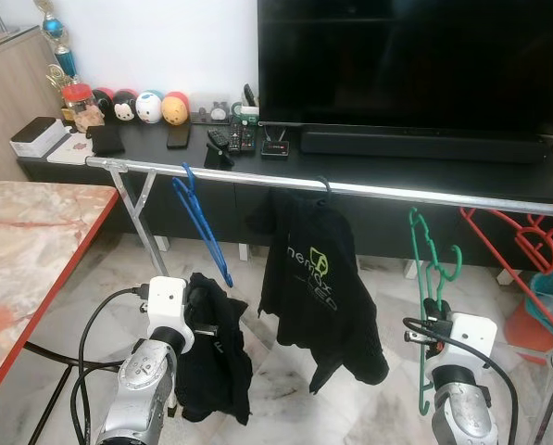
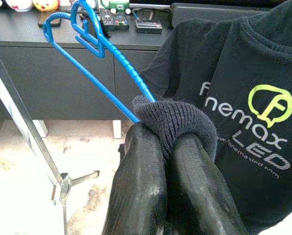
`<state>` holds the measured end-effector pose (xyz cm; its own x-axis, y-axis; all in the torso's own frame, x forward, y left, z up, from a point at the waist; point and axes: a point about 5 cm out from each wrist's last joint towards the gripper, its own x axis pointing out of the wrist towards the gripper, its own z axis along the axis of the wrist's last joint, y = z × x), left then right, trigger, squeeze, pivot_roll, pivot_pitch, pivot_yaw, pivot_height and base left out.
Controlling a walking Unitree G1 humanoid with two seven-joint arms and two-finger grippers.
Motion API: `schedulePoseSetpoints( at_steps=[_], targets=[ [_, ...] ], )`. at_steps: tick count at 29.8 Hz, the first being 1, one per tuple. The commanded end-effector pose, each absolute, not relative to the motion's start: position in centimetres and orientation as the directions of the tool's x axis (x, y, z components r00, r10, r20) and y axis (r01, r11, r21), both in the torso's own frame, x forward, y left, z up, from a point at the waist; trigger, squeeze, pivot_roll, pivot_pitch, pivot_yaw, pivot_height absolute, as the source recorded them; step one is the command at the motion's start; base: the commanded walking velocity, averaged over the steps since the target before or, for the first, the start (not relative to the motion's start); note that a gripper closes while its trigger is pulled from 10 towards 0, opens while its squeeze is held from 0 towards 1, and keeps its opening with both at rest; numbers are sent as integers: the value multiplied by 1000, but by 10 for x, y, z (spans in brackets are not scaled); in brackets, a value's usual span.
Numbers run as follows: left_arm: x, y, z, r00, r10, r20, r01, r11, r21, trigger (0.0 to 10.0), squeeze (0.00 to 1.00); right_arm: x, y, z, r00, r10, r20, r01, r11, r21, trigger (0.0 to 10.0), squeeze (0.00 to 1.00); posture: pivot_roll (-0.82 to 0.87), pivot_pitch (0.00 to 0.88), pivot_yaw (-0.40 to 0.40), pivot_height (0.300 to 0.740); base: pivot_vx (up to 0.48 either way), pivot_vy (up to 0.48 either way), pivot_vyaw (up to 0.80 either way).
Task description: Hang hanger
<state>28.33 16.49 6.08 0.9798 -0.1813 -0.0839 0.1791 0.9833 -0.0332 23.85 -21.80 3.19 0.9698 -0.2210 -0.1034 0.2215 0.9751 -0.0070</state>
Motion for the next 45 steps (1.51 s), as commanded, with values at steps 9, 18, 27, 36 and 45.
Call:
schedulePoseSetpoints(
  at_steps=[9,18,27,36,45],
  targets=[
    [284,165,67,983,-179,-41,178,984,-24,10000,0,244,-214,39,973,-217,-78,217,976,2,10000,0,-7,0,4,740,167,0,0],
    [284,162,68,980,-194,-36,193,981,-16,10000,0,246,-211,36,974,-207,-93,208,978,6,10000,0,-4,0,4,740,280,0,0],
    [284,162,68,979,-202,-32,202,979,-15,10000,0,246,-211,36,973,-211,-92,213,977,8,10000,0,-5,0,7,740,282,0,0],
    [283,162,68,979,-202,-29,202,979,-16,10000,0,247,-211,37,974,-211,-83,213,977,7,10000,0,-3,0,5,740,0,0,0],
    [283,162,68,979,-203,-34,203,979,-14,10000,0,255,-218,42,972,-222,-76,223,975,4,10000,0,-6,0,7,740,0,0,0]
  ],
)
